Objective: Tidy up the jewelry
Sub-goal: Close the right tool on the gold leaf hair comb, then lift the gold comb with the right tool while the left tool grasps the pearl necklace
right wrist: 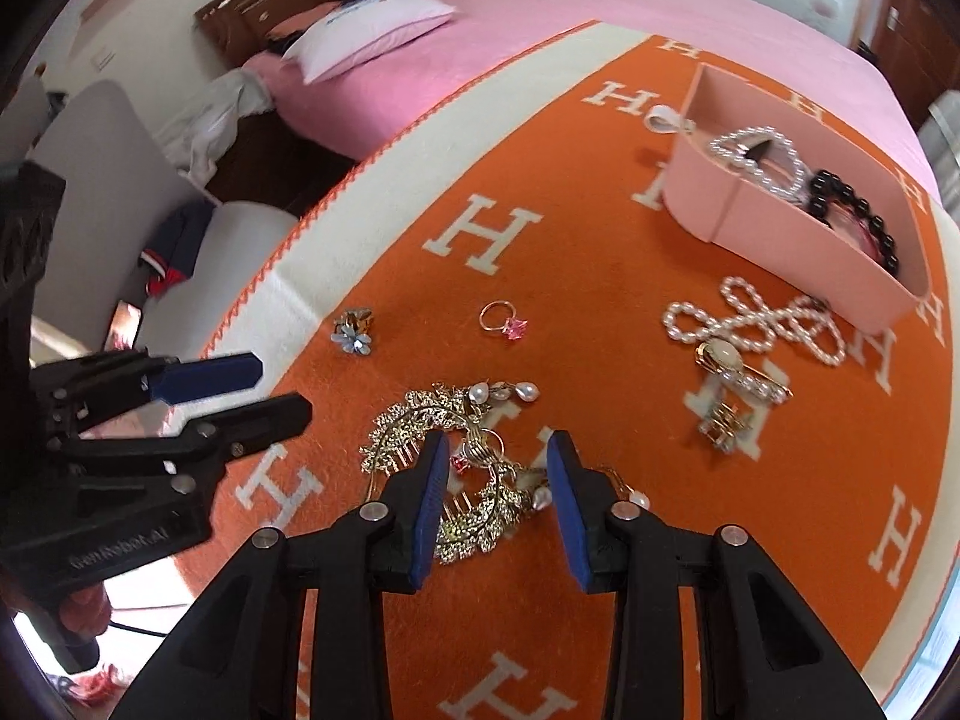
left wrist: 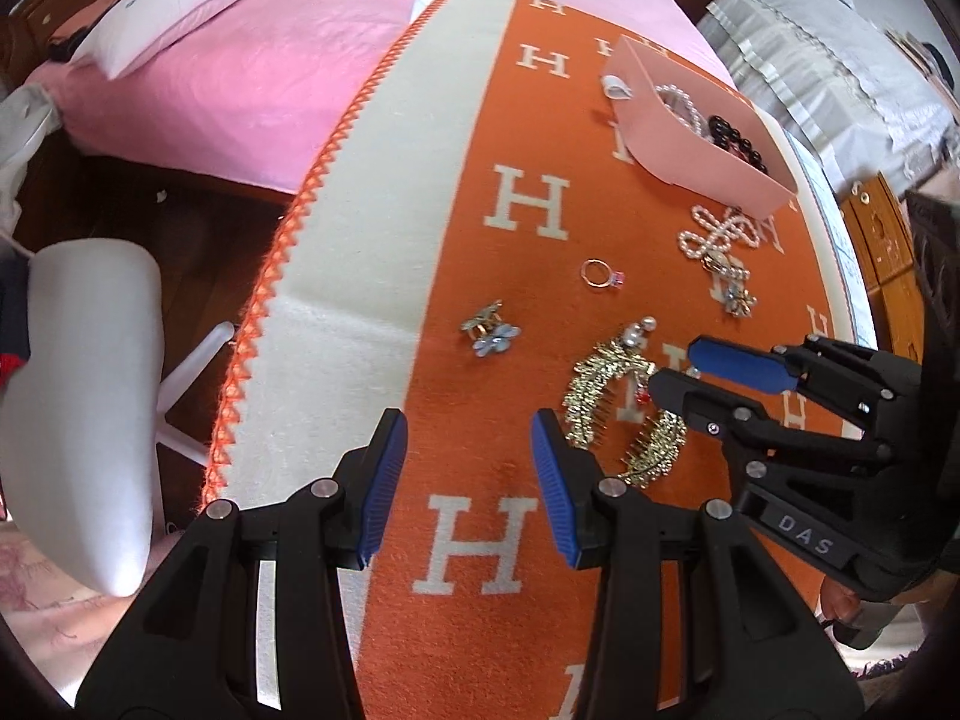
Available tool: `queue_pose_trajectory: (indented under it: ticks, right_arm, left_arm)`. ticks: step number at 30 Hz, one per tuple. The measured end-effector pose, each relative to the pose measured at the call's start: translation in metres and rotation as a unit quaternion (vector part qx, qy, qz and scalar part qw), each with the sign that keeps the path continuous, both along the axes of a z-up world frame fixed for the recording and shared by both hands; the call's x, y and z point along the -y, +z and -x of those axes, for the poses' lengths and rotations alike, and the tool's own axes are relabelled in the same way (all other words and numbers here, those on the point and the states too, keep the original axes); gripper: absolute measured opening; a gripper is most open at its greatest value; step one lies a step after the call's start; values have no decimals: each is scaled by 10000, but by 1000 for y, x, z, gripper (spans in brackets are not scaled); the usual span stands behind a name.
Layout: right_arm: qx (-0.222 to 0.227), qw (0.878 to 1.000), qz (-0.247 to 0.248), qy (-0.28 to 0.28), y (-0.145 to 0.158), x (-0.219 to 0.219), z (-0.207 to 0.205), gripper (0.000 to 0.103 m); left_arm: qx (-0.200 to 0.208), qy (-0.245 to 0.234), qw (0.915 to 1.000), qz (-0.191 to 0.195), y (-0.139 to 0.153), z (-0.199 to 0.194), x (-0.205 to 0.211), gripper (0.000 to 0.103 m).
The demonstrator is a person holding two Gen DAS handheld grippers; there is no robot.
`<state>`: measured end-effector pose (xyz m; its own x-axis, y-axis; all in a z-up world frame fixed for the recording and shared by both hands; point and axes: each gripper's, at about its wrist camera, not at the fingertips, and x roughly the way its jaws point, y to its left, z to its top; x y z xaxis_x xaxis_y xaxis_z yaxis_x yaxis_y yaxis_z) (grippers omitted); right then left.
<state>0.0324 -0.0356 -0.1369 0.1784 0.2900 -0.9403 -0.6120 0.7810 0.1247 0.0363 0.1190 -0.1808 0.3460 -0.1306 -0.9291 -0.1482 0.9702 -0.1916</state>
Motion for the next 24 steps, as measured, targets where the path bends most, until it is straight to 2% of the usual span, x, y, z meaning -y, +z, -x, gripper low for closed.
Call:
queue_pose_trajectory:
  ticks: [3,8,12,17,24]
  right_arm:
    - [-102,9999,36,123,-8,-5,-4,24]
    - [-145,9996,31,250,-13,-11,-11,22]
    - [-211,9990,-39,393,-14,-16,-14,9]
    - [-212,9989,-210,365,-6,-12,-13,8]
    - [-226,9991,-353,-100,13,26,-10,8]
  left_arm:
    - [-18,91,10000,34,-2,-1,-3,40]
    - [-45,160,9999,48,-3,-1,-6,40]
    - [-46,182,9998,43,-3,-3,-6,40]
    - [-14,152,9999,34,-1,-5,-5,40]
    - [3,29,10000,50,1,-10,2,40]
